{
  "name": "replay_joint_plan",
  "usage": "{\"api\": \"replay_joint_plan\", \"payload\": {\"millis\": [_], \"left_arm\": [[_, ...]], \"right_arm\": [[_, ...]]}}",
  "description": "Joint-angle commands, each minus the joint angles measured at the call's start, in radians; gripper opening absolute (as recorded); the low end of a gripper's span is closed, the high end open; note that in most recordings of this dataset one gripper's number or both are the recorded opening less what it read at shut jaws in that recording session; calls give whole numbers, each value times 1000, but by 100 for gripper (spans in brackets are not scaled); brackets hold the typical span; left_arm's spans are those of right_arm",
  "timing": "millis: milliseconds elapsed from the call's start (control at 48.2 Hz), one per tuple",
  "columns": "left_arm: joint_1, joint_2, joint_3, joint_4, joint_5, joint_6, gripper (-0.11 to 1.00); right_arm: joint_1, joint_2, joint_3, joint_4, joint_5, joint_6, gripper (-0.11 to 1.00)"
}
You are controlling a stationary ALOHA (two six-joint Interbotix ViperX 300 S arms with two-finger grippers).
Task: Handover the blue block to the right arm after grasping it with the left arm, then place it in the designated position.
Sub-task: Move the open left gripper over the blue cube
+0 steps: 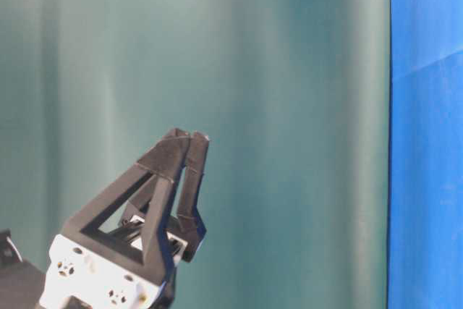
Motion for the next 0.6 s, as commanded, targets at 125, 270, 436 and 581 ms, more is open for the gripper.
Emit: {"api": "replay_joint_plan", "payload": {"millis": [125,270,436,581], "left_arm": [[-12,5,-147,2,287,-2,93],[-12,40,-222,2,436,-17,93],[-12,84,-295,2,581,-38,93],[-12,112,-341,0,678,-41,93]], "right_arm": [[2,14,-26,2,9,2,98],[2,25,-26,2,11,2,97],[2,29,-25,2,9,2,98],[2,29,-25,2,11,2,97]]}}
